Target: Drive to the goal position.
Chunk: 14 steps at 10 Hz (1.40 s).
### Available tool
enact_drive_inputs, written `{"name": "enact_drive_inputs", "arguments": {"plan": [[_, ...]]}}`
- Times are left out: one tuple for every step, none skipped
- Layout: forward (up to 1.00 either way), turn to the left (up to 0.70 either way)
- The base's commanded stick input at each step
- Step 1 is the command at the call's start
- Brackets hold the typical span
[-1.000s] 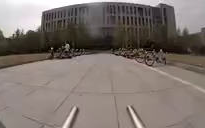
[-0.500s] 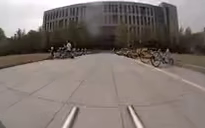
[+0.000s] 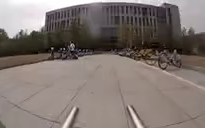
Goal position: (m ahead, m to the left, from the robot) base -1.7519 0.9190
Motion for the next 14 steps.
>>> {"name": "enact_drive_inputs", "arguments": {"plan": [[0.7,-0.32],[0.7,0.0],[0.7,0.0],[0.7,0.0],[0.7,0.0],[0.7,0.0],[0.7,0.0],[0.7,0.0],[0.7,0.0],[0.7,0.0],[0.7,0.0],[0.7,0.0],[0.7,0.0],[0.7,0.0]]}}
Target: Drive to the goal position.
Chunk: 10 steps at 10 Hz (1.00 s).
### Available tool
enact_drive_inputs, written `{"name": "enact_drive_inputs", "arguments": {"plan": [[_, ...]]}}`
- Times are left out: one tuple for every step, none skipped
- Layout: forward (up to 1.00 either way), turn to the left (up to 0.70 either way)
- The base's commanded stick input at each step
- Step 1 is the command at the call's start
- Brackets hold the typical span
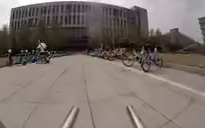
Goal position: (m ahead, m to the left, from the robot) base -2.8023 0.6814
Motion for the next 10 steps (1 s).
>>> {"name": "enact_drive_inputs", "arguments": {"plan": [[0.7,0.0],[0.7,0.0],[0.7,0.0],[0.7,0.0],[0.7,0.0],[0.7,0.0],[0.7,0.0],[0.7,0.0],[0.7,0.0],[0.7,0.0]]}}
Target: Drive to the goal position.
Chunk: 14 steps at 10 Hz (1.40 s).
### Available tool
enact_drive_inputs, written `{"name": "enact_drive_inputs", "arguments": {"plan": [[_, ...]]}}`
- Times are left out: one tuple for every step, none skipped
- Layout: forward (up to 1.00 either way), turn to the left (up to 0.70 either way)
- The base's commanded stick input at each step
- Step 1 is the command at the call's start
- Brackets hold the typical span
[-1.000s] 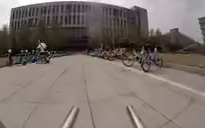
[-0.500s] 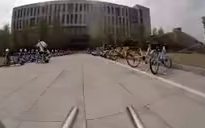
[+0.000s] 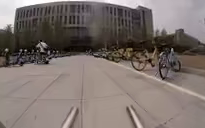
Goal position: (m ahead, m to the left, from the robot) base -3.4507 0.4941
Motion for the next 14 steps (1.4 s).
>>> {"name": "enact_drive_inputs", "arguments": {"plan": [[0.7,0.0],[0.7,0.0],[0.7,0.0],[0.7,0.0],[0.7,0.0],[0.7,0.0],[0.7,0.0],[0.7,0.0],[0.7,0.0],[0.7,0.0],[0.7,0.0],[0.64,0.0],[0.59,0.0],[0.58,0.0]]}}
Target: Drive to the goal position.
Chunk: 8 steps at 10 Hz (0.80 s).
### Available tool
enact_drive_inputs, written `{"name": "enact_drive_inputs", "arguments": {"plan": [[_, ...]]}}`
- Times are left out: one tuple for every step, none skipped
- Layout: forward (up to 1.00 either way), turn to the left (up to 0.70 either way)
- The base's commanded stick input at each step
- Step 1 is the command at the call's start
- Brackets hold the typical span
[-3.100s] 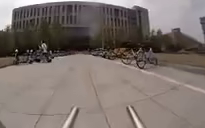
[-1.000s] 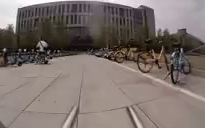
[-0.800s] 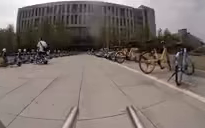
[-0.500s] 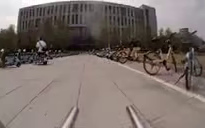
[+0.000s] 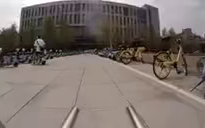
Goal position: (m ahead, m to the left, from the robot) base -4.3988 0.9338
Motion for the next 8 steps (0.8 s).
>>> {"name": "enact_drive_inputs", "arguments": {"plan": [[0.59,0.0],[0.6,0.0],[0.66,0.0],[0.69,0.0],[0.7,0.0],[0.7,0.0],[0.7,0.0],[0.7,0.0]]}}
